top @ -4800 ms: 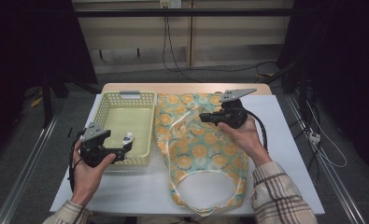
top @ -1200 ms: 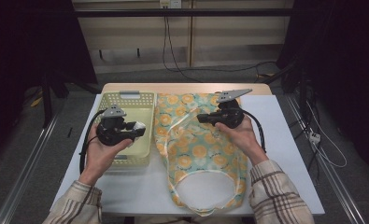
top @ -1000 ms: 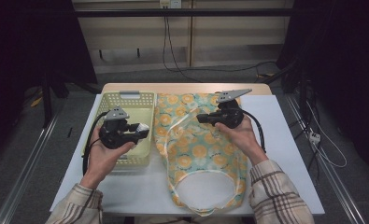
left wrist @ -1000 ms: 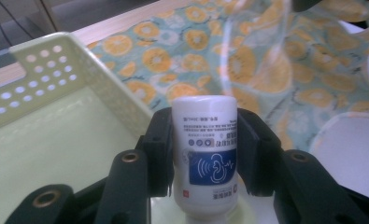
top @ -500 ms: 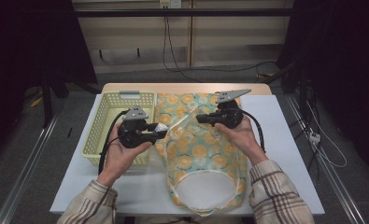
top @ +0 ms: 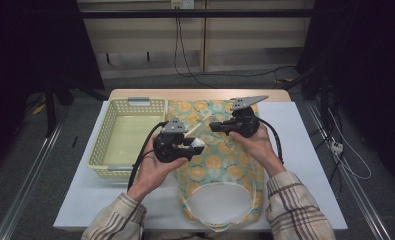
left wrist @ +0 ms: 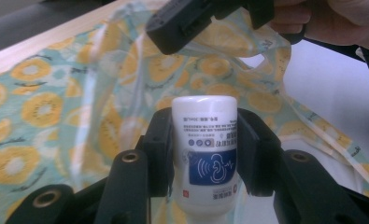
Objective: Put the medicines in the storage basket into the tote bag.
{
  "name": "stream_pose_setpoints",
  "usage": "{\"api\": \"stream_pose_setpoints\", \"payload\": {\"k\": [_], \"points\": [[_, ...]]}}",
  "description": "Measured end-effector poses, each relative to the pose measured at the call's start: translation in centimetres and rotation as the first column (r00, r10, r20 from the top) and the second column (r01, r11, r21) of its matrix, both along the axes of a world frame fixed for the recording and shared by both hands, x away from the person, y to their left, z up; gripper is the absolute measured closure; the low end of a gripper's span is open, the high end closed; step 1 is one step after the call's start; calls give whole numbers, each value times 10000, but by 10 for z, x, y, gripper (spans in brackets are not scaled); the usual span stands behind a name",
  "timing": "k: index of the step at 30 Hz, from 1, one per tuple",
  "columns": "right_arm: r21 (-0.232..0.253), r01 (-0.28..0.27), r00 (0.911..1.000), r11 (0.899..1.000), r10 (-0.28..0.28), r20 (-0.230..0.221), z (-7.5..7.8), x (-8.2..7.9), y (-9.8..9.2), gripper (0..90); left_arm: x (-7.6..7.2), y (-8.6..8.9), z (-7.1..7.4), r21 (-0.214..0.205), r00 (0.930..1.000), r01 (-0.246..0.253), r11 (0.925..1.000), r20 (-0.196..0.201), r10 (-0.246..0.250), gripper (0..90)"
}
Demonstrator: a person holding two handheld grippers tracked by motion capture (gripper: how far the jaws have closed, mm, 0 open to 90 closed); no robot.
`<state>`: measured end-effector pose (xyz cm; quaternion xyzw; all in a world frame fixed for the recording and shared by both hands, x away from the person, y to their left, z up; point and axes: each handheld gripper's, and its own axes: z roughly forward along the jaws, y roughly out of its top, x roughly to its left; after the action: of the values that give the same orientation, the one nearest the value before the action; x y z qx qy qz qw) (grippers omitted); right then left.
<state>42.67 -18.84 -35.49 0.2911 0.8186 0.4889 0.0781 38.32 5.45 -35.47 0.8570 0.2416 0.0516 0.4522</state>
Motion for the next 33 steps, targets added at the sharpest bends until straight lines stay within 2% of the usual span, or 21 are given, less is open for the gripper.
{"api": "stream_pose_setpoints", "payload": {"k": [2,5,7,13,18,22,26,29,32,33], "points": [[-12,10,10000,10000,-10,14,0,0,-1,900,2,-6,-6,75,9999,58,10000,-93,-57,603],[-56,-8,10000,10000,8,17,0,0,-3,900,2,-16,-13,616,9999,107,9980,-82,-102,603],[-61,32,10000,10000,-32,-1,0,0,-3,900,5,-21,-18,651,9998,187,9977,-121,-180,603],[-76,51,10000,10000,-51,10,-1,0,-3,900,14,-28,-29,651,9997,21,9979,-240,-5,603],[-178,40,10000,9998,-40,14,-2,1,-4,900,19,-38,-39,837,9996,-25,9965,-287,49,603],[-202,52,10000,9998,-51,21,-1,1,-3,900,27,-46,-50,1276,9999,-28,9918,-117,44,603],[-235,74,10000,9997,-74,1,-2,0,-3,900,35,-50,-57,1600,9998,-151,9870,-136,175,603],[-234,76,10000,9997,-76,-11,-3,1,-4,900,41,-51,-61,1400,9991,-251,9898,-292,295,603],[-241,90,9999,9997,-91,-48,-4,1,-3,900,47,-51,-64,1533,9989,-395,9874,-185,428,602],[-241,102,9999,9997,-103,-58,-5,1,-3,900,50,-52,-66,1458,9986,-446,9883,-227,484,602]]}}
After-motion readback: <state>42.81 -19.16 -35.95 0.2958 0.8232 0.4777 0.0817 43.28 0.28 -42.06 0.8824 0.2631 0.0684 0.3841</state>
